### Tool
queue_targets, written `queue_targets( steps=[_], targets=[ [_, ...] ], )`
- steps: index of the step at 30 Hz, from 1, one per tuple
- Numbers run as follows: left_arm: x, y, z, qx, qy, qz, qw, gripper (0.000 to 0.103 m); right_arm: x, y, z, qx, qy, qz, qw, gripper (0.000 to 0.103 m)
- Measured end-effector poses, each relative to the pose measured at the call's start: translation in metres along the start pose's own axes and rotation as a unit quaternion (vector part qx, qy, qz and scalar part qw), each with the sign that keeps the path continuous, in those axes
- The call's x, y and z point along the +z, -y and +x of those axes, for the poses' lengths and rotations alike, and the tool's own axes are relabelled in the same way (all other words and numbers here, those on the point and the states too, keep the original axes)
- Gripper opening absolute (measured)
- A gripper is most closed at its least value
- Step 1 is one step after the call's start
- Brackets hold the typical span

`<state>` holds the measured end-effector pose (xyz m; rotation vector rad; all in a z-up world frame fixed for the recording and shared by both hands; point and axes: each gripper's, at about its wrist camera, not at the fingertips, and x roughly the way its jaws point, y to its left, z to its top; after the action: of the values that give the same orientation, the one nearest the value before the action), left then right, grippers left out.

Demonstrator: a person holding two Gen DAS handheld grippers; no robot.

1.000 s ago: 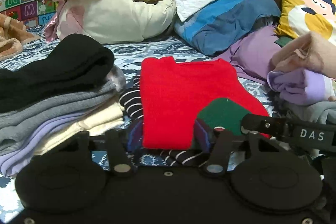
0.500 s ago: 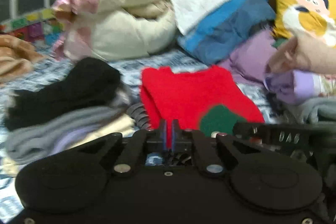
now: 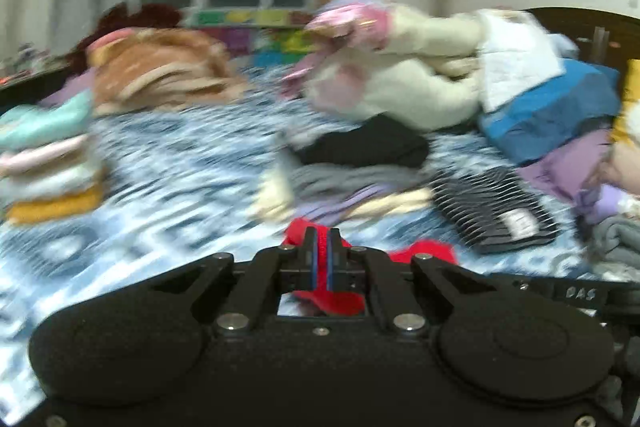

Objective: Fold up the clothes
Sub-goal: 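Lift the red sweater with both grippers and carry it across the bed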

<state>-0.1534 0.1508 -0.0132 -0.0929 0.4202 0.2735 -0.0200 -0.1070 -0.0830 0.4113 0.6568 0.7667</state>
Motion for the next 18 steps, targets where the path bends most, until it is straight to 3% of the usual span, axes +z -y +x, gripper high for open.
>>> queue_targets(
  steps=[4,7,12,17,18],
  targets=[
    [-0.020,-0.038,-0.045,0.058,-0.008,0.007,0.9983,0.001,-0.030,-0.043,0.011,0.023,-0.044,-0.016,0.999,0.038],
    [-0.033,-0.063,-0.066,0.072,-0.043,0.019,0.9963,0.001,-0.052,-0.071,0.012,0.044,-0.070,-0.015,0.996,0.057],
    [-0.057,-0.084,-0.100,0.075,-0.074,0.038,0.9937,0.001,-0.075,-0.099,0.005,0.066,-0.095,-0.026,0.993,0.057],
    [-0.075,-0.106,-0.097,0.054,-0.116,0.018,0.9916,0.004,-0.086,-0.113,0.015,0.058,-0.107,-0.041,0.992,0.057],
    [-0.076,-0.112,-0.096,0.049,-0.117,0.009,0.9918,0.008,-0.089,-0.114,0.020,0.053,-0.109,-0.044,0.992,0.057]
  ],
)
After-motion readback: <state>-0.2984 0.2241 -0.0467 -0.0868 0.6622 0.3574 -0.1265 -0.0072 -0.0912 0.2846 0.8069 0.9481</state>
